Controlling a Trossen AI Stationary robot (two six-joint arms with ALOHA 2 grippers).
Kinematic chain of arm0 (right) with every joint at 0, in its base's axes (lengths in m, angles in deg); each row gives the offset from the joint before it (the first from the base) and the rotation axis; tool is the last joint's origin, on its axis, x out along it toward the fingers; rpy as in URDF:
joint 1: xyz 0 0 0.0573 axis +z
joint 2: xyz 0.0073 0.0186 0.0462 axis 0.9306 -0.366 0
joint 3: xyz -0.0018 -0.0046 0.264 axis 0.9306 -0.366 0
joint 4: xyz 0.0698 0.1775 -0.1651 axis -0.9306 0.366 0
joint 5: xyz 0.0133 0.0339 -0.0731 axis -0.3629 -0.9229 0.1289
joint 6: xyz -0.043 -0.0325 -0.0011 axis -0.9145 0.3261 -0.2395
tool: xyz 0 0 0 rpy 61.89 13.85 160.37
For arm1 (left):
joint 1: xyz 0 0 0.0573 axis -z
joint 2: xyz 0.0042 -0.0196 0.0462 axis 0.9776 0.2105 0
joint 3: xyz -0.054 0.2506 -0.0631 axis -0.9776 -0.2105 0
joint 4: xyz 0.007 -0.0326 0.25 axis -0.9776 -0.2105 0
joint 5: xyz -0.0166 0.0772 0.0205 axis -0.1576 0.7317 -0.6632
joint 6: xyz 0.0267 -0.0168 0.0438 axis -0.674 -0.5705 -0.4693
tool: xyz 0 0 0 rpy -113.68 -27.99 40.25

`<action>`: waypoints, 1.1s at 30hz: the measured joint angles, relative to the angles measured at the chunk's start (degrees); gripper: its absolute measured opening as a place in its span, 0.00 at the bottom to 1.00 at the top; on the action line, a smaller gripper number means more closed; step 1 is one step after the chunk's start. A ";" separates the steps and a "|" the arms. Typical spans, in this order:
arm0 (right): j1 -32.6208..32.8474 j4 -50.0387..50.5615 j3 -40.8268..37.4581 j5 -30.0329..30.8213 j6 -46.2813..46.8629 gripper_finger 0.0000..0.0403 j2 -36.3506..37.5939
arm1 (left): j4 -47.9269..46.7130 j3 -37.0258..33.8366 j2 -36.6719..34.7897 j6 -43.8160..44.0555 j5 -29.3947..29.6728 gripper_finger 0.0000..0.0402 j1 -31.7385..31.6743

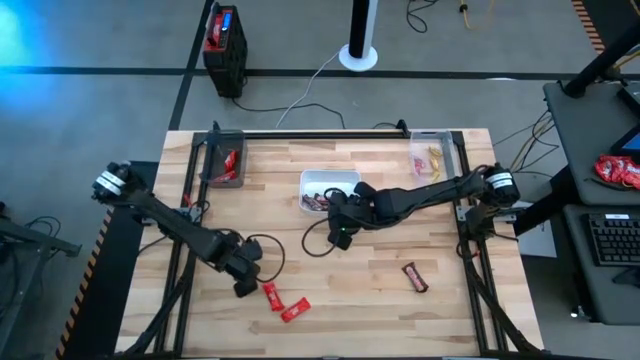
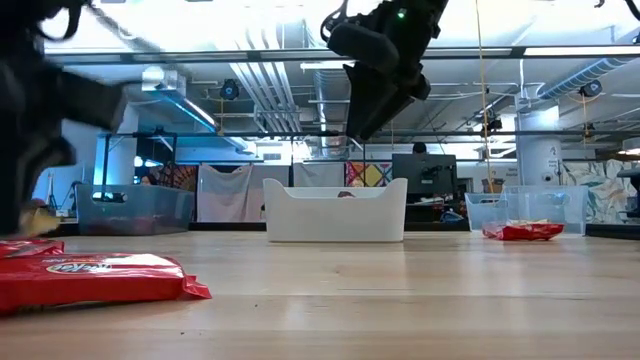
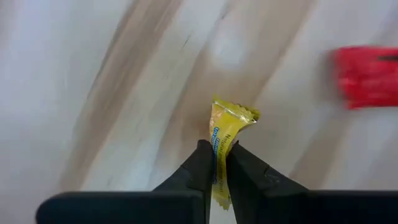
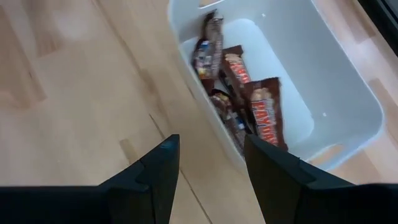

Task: Sort candy by brand, put in halloween buckets
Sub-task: Put the yellow candy into the transparent bin

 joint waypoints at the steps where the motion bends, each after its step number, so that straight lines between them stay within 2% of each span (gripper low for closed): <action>1: 0.46 -0.57 -0.41 0.05 -0.53 0.43 0.01 | 0.23 0.00 -1.33 -1.52 0.69 0.05 0.00; 4: 2.48 -4.11 -2.38 0.02 -3.26 0.43 0.01 | 4.29 0.00 -5.26 -8.08 3.04 0.02 -0.29; 7: 4.85 -14.15 -6.36 -0.15 -8.33 0.43 -0.01 | 12.14 0.02 -9.38 -19.27 6.20 0.01 -1.04; 9: 6.31 -24.07 -9.95 -0.44 -13.30 0.43 0.00 | 18.33 -0.07 -11.40 -29.40 7.38 0.02 -1.54; 12: 7.99 -44.13 -15.94 -0.82 -20.83 0.43 -0.01 | 29.56 -0.07 -13.32 -42.90 7.61 0.02 -3.36; 15: 9.10 -61.32 -21.12 -2.11 -27.22 0.43 0.00 | 37.14 -0.07 -13.50 -50.86 6.62 0.02 -5.97; 19: 10.06 -75.50 -24.74 -3.42 -32.84 0.43 -0.01 | 40.52 -0.07 -12.54 -56.56 4.60 0.02 -8.88; 22: 10.28 -79.29 -25.86 -6.48 -34.04 0.43 0.00 | 41.44 -0.09 -11.64 -57.21 4.65 0.02 -10.76; 29: 10.22 -80.84 -25.00 -8.14 -35.10 0.43 -0.01 | 46.16 -0.09 -8.59 -57.79 0.54 0.02 -12.48; 33: 10.24 -81.01 -24.20 -8.44 -36.49 0.43 -0.01 | 47.56 0.27 -6.76 -57.91 0.55 0.01 -12.55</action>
